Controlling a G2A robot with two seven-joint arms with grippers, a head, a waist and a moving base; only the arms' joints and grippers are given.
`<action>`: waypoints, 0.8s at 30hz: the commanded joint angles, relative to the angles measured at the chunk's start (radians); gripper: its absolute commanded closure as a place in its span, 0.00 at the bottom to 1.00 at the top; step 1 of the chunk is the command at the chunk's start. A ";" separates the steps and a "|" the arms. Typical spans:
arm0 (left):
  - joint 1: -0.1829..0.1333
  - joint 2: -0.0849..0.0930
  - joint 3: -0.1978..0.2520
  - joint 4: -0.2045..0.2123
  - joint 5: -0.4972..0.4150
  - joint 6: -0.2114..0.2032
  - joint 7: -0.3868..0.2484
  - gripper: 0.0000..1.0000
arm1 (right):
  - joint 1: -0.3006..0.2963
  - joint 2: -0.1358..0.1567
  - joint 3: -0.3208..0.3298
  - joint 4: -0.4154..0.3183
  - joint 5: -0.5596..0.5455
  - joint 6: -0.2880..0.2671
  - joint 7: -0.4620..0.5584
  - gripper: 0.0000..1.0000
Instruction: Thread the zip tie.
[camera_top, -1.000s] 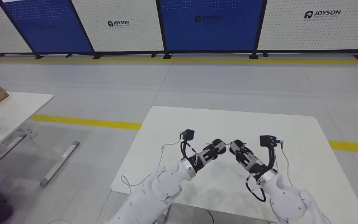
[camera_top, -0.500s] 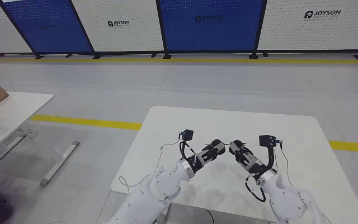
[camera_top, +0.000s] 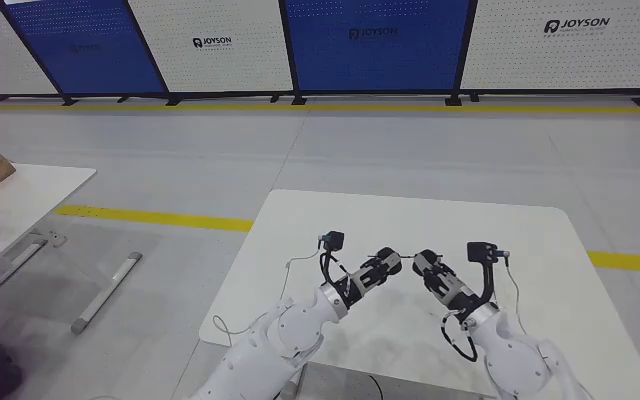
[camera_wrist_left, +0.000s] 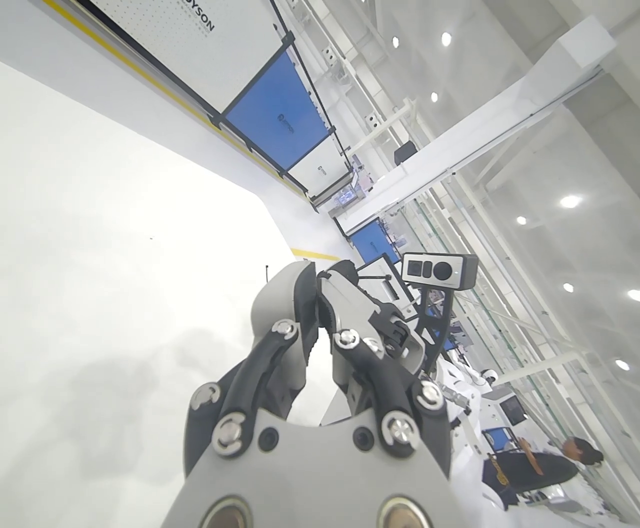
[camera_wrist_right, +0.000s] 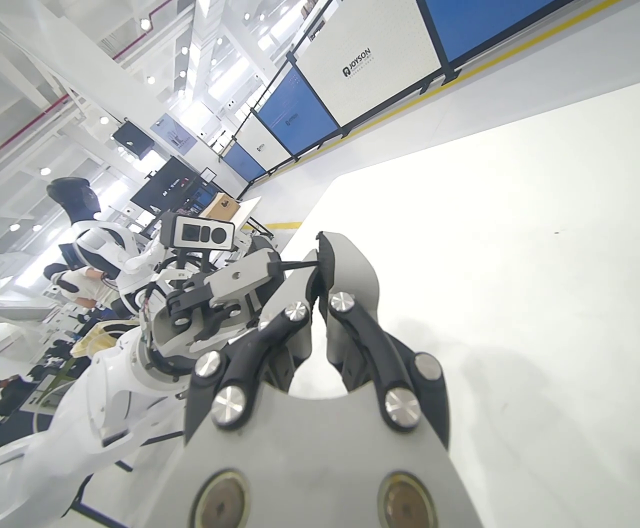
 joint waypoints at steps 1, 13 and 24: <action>0.000 0.000 0.000 0.000 0.002 0.000 0.000 1.00 | 0.000 0.000 0.000 0.000 0.000 -0.001 0.001 1.00; -0.006 -0.001 0.005 0.002 -0.001 -0.003 -0.013 1.00 | 0.006 0.002 0.000 0.001 0.006 -0.004 0.016 0.81; -0.006 0.000 0.005 -0.001 -0.005 -0.015 -0.021 1.00 | 0.014 0.001 -0.011 0.006 -0.001 -0.001 0.015 1.00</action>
